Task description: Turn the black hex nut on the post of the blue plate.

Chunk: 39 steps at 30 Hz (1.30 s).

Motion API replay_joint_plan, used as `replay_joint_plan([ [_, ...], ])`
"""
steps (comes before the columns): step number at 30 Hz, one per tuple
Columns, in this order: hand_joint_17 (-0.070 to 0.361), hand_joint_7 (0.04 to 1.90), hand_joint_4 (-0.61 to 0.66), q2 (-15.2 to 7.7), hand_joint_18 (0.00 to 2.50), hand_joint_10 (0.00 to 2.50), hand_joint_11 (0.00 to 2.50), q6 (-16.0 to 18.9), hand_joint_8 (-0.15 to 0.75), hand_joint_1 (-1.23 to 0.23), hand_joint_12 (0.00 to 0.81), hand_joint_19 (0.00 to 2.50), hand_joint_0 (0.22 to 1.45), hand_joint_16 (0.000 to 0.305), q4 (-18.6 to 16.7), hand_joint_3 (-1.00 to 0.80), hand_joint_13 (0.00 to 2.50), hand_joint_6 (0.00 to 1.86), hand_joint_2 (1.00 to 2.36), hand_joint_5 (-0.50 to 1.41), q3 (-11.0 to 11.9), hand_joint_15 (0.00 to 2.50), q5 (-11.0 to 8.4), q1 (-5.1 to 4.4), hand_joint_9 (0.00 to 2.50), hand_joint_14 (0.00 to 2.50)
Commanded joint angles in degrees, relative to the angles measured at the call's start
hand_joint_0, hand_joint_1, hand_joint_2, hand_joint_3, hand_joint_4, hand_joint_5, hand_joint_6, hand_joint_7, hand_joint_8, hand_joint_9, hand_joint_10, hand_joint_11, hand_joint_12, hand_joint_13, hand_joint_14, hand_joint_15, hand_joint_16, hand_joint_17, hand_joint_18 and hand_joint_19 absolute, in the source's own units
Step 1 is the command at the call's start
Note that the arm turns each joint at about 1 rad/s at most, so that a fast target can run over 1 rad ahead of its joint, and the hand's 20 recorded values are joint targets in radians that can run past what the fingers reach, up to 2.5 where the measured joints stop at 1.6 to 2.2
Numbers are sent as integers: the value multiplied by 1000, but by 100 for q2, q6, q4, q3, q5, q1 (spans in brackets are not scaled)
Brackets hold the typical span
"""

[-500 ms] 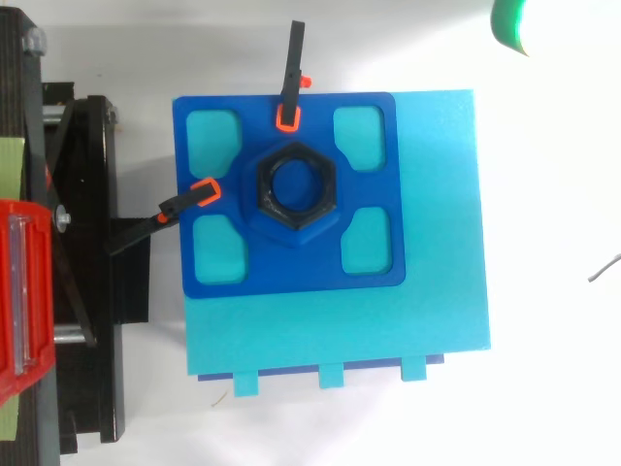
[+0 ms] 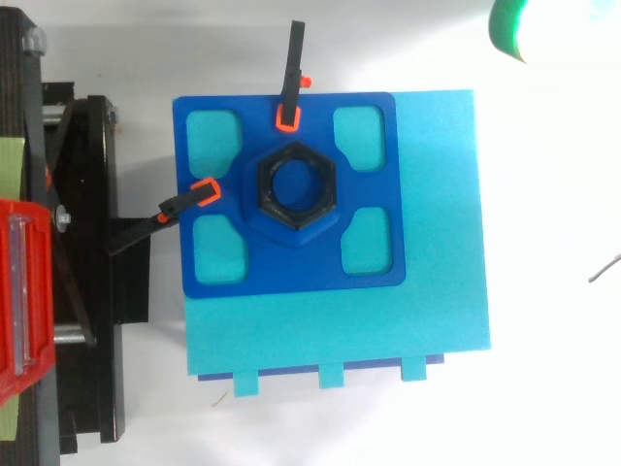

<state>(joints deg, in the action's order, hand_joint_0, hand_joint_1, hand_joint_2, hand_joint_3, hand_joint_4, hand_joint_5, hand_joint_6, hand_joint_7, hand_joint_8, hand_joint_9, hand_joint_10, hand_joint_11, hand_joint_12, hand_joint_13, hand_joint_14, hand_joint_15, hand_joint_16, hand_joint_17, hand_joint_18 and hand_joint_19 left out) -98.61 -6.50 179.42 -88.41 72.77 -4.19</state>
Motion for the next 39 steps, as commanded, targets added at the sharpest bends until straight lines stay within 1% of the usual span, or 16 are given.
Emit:
replay_joint_plan([
  [1, 120, 663, 71, 0, 0, 0, 0, 0, 154, -502, 310, 0, 443, 53, 5, -500, 193, 501, 1000, -262, -1, 0, 0, -3, 133, 0],
  [9, 114, 661, 57, 0, 0, 0, 0, 0, 149, -512, 304, 0, 464, 51, -3, -500, 206, 501, 1000, -265, -1, 0, 0, -3, 125, 0],
  [12, 114, 667, 46, 0, 0, 0, 0, 0, 143, -580, 306, 0, 459, 51, -3, -500, 156, 501, 1000, -273, -1, 0, 0, -3, 80, 0],
  [13, 114, 665, 35, 0, 0, 0, 0, 0, 137, -633, 309, 0, 451, 51, -3, -500, 123, 501, 1000, -279, -1, 0, 0, -12, 36, 0],
  [14, 116, 676, 26, 0, 0, 0, 0, 0, 134, -642, 314, 0, 443, 51, -3, -500, 56, 502, 1000, -288, -1, 0, 0, -12, 0, 0],
  [18, 120, 662, 23, 0, 0, 0, 0, 0, 134, -710, 324, 0, 426, 53, -12, -500, 13, 501, 1000, -296, -1, 0, 26, -12, 0, 0],
  [19, 120, 664, 26, 0, 0, 0, 0, 0, 136, -760, 326, 0, 418, 54, -12, -500, 7, 501, 1000, -298, -1, 0, 26, -12, 0, 0],
  [22, 119, 660, 24, -9, 0, 0, 0, -141, 132, -814, 326, 0, 417, 53, 23, -500, 0, 501, 1000, -300, -1, 0, 26, -38, 0, 0],
  [25, 117, 655, 18, -26, 0, 0, 0, -360, 126, -865, 325, 0, 418, 52, -3, -500, 0, 501, 1000, -300, -1, 0, 9, -64, 0, 0],
  [28, 114, 645, 12, -105, 0, 0, 0, -817, 121, -898, 319, 0, 422, 51, -153, -500, 0, 501, 1000, -300, -1, 0, 0, -126, 0, 0],
  [30, 111, 643, 6, -299, 0, 0, 0, -1433, 117, -922, 316, 0, 426, 49, -443, -500, 0, 501, 1000, -300, -1, 0, -26, -205, 0, 0],
  [31, 109, 635, 1, -343, 0, 0, 0, -1679, 114, -937, 312, 0, 430, 48, -566, -500, 0, 501, 1000, -300, -1, 0, -17, -223, 0, 0],
  [32, 107, 630, -5, -343, 0, 0, 0, -1679, 114, -941, 310, 0, 433, 48, -566, -500, 0, 501, 1000, -300, -1, 0, -17, -223, 0, 0],
  [34, 104, 633, -10, -615, 0, 0, 0, -2162, 111, -948, 307, 0, 439, 46, -926, -500, 0, 501, 1000, -300, 26, 0, 26, -258, 0, 0],
  [36, 102, 630, -12, -747, 0, 0, 0, -2338, 111, -949, 304, 0, 443, 45, -1084, -500, 0, 501, 1000, -300, 52, 0, 70, -275, 0, 0],
  [39, 101, 632, -11, -800, 0, 0, 0, -2540, 112, -932, 305, 0, 441, 45, -1251, -500, 0, 501, 1000, -300, 87, 0, 132, -293, 0, 0],
])
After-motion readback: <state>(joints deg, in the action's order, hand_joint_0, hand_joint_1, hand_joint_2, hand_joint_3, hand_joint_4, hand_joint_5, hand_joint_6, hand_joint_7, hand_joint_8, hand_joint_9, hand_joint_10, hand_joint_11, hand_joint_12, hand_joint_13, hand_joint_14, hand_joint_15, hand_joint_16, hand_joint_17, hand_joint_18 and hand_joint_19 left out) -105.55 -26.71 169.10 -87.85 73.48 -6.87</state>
